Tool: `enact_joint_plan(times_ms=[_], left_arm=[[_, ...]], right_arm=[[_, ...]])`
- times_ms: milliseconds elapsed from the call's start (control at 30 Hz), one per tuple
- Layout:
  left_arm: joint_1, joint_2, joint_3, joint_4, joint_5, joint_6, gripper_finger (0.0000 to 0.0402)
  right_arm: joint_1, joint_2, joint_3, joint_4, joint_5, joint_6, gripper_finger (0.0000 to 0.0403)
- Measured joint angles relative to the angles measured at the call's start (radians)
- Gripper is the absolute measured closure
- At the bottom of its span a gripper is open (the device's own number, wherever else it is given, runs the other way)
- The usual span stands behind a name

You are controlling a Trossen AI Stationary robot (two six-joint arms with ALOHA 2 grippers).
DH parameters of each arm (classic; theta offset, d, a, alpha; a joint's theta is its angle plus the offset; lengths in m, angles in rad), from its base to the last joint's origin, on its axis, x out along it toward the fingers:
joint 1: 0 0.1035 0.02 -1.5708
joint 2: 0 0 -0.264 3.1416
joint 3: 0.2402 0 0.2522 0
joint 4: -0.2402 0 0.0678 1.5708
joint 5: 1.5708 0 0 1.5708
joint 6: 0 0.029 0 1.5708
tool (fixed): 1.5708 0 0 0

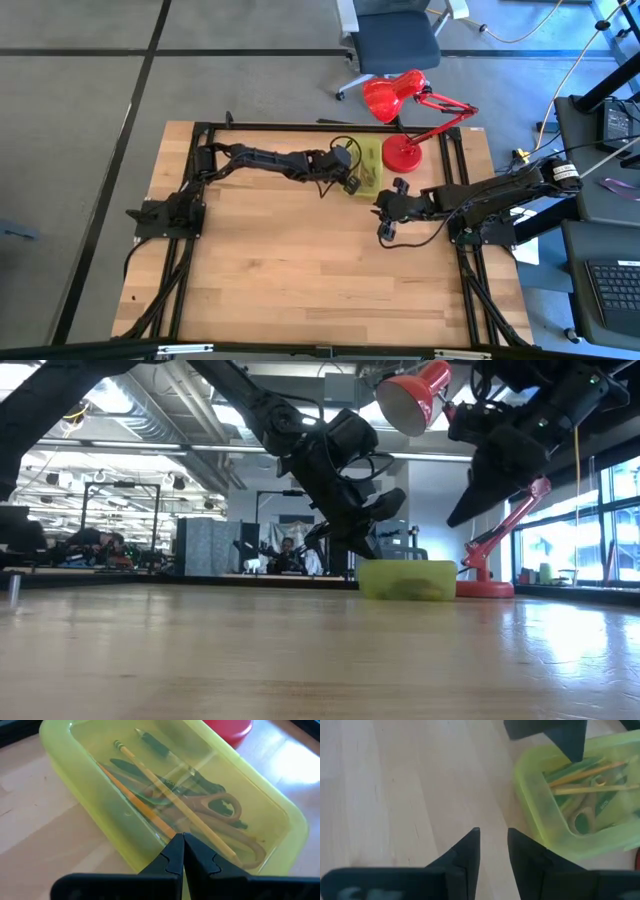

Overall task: Pick & place school supplies into a supply box
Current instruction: Close the yellow supply box

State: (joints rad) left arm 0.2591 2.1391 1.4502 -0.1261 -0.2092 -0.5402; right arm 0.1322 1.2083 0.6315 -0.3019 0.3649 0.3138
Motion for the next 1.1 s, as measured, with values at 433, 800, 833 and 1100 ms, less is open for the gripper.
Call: enact_joint_plan(times_ms=[433,800,833,1100], left_arm=[[0.01,-0.047,-0.006,0.052,0.029,0.085,0.0399],[0.009,-0.13,-0.011,-0.247,-0.017,0.112,0.04],[0.009,-0.129,-0.019,-0.255,-0.021,0.107,0.04],[-0.011,-0.114,-0.094,-0.121,0.022,0.056,0.04]], right_arm=[[0.078,-0.016,0.0,0.0,0.025,-0.004,0.0299],[0.302,-0.117,-0.128,0.019,0.27,0.165,0.0299],[0.312,-0.125,-0.133,0.021,0.269,0.178,0.0299],[0.332,-0.135,-0.139,0.027,0.27,0.201,0.0299]])
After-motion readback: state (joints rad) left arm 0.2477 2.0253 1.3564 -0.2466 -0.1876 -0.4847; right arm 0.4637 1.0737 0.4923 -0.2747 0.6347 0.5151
